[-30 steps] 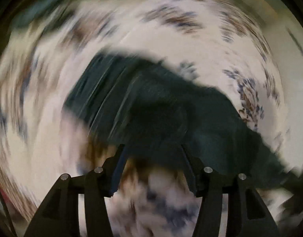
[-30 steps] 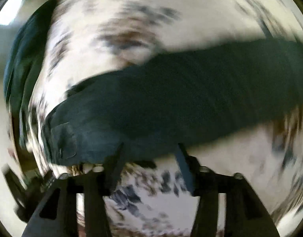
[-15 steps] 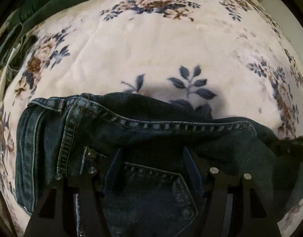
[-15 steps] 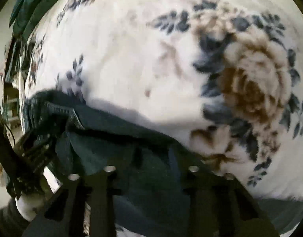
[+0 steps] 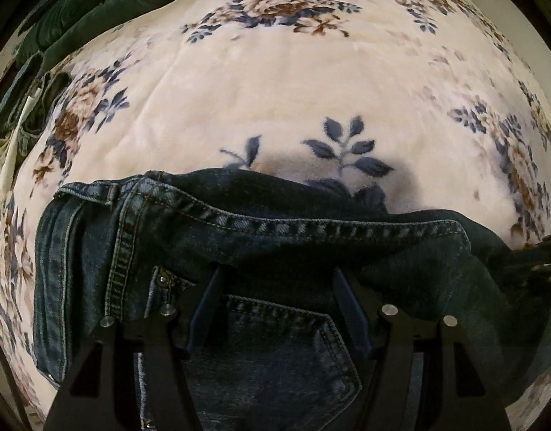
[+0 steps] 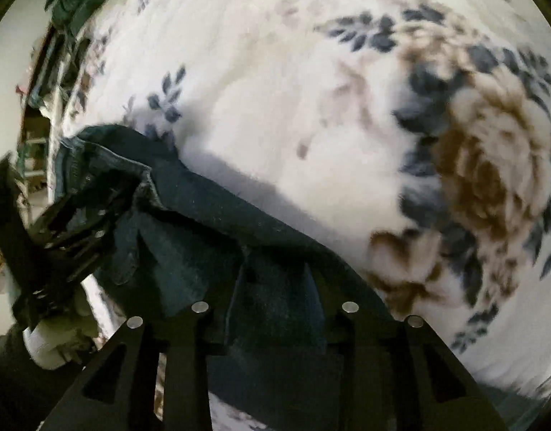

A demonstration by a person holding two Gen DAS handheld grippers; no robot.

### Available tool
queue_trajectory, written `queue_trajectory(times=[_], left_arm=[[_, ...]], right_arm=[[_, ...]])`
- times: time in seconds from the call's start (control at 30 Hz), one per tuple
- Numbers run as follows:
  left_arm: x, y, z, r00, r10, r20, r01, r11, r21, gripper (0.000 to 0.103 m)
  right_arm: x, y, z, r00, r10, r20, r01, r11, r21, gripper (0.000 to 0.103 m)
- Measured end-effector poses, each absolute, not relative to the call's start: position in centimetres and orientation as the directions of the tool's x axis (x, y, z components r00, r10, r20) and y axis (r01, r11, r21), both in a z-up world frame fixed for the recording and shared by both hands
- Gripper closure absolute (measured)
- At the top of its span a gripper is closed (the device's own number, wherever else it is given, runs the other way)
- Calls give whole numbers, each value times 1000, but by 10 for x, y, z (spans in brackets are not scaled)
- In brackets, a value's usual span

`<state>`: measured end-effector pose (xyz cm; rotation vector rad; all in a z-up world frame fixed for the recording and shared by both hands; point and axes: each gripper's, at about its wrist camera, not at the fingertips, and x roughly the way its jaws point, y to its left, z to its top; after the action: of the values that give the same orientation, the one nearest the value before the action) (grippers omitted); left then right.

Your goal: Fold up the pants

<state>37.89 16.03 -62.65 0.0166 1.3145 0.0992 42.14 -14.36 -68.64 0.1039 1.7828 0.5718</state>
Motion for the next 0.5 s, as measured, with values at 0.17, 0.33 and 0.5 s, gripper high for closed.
queue_trajectory(times=[0.17, 0.33, 0.5], left_arm=[[377, 158, -627, 253, 90, -963, -56, 995, 78, 42], [374, 160, -627, 257, 66, -964, -60, 997, 53, 42], [371, 164, -626, 254, 62, -965, -57, 997, 49, 42]], right_arm=[[410, -120, -694, -317, 258, -912, -353, 861, 366, 85], [405, -131, -646, -161, 287, -944, -346, 880, 326, 94], [413, -183, -640, -51, 388, -920, -100, 915, 391, 101]])
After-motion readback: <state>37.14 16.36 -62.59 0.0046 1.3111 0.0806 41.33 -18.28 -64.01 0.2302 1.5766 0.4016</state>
